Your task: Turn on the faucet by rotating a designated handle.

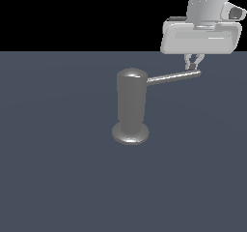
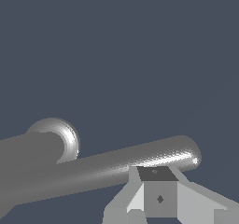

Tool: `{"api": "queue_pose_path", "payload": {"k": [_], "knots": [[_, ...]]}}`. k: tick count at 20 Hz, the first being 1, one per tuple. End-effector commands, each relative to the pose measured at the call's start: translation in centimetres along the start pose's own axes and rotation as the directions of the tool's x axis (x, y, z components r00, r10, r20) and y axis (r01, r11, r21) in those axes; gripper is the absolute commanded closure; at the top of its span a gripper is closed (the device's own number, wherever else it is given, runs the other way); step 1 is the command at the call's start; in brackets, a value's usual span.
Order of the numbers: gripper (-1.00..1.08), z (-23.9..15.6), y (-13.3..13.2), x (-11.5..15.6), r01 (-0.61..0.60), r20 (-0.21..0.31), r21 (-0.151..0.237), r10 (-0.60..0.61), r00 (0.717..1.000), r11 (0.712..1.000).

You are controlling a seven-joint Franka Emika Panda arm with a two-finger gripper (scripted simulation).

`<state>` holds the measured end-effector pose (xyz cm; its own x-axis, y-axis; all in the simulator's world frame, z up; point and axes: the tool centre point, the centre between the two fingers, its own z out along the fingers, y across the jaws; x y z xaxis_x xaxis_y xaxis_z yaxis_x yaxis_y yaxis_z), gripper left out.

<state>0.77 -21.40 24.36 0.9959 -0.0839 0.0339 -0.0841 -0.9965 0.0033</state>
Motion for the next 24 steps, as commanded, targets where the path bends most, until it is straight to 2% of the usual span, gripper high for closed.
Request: {"api": "queue_pose_path", "payload": {"k": [1, 24], "knots": [[1.08, 1.2, -0.1, 0.6, -0.001, 0.017, 0.002, 0.001, 1.000, 1.000], [1.08, 2.2, -0.2, 6.7, -0.018, 0.033, 0.003, 0.018, 0.999, 1.000]]}}
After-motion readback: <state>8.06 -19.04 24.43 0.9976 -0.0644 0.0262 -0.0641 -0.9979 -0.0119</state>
